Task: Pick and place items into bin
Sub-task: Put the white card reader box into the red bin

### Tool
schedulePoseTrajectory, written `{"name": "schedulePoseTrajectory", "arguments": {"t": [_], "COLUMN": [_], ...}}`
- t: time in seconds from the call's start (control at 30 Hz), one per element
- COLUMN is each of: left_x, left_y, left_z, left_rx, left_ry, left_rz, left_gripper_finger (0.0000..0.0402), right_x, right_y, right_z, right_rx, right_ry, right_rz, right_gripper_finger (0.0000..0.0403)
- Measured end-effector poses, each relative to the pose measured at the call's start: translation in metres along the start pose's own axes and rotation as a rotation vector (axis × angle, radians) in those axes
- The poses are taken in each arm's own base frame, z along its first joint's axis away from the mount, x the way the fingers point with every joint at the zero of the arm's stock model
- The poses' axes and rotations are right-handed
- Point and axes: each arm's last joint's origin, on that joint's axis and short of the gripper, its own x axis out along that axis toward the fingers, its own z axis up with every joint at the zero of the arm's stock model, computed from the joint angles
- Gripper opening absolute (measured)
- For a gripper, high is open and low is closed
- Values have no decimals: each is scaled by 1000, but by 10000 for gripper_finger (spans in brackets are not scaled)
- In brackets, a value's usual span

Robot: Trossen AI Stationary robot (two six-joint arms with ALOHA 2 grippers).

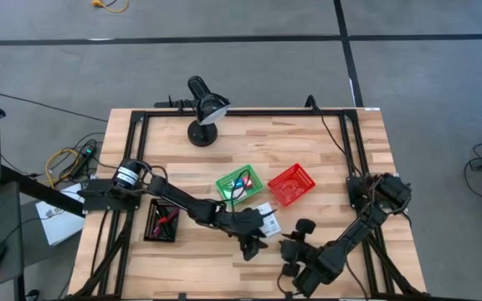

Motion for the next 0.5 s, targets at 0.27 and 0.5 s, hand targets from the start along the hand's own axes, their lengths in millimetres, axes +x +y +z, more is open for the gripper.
{"name": "schedulePoseTrajectory", "arguments": {"t": [0.27, 0.5], "left_x": [-4, -11], "left_y": [-6, 8], "left_z": [17, 10], "left_rx": [190, 117], "left_ry": [64, 18], "left_rz": [275, 597], "left_gripper_finger": [183, 172], "right_x": [15, 15], "right_y": [-8, -3], "right_z": [9, 10], "right_rx": [-35, -27], "right_ry": [71, 56], "right_rz": [14, 50], "right_gripper_finger": [108, 108]}}
